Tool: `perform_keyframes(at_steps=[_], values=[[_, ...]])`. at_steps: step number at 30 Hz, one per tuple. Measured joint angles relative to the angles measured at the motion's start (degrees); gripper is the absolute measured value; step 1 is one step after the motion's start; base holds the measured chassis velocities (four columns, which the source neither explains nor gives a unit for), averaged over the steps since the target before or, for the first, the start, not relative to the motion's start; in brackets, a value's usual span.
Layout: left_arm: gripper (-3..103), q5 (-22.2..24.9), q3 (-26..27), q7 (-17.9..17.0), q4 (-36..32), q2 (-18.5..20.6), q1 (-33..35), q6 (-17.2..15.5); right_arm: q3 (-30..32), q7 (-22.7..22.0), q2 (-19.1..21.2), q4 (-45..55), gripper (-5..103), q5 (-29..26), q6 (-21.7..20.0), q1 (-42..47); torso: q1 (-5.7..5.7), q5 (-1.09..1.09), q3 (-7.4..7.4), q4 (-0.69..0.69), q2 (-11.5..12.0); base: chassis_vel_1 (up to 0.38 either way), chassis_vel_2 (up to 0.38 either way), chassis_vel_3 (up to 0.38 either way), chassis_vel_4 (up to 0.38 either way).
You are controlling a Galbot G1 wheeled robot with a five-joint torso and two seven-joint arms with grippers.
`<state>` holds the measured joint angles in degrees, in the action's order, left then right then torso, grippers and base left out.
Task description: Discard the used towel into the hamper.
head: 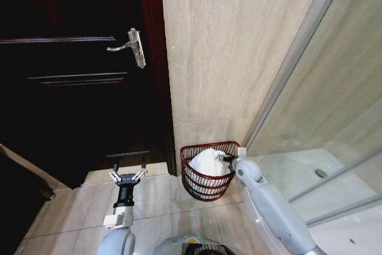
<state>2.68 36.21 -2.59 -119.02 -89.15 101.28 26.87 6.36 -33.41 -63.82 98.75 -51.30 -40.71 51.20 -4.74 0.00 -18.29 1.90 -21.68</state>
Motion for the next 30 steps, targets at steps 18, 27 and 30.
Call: perform_keyframes(at_steps=[18,27,30], values=[[100,1.5,1.18,-0.19,-1.11,-0.14,0.57,-1.74,10.21,15.69,0.35,19.03,100,28.28,20.24,16.33,0.0,0.02,0.0,-0.01,0.0,0.0,0.0,0.0,0.0],[100,2.92,1.5,-0.02,-2.54,-0.21,3.66,-2.63,20.99,32.02,-15.6,19.15,100,47.53,40.63,32.21,0.01,-0.01,0.01,0.0,-0.01,0.0,0.0,0.0,0.0],[100,3.58,1.48,0.1,-3.29,-0.43,5.04,-2.64,22.07,32.26,-18.38,19.13,100,48.9,45.02,34.98,0.0,-0.02,0.0,-0.01,-0.01,0.0,0.0,0.0,0.0]])
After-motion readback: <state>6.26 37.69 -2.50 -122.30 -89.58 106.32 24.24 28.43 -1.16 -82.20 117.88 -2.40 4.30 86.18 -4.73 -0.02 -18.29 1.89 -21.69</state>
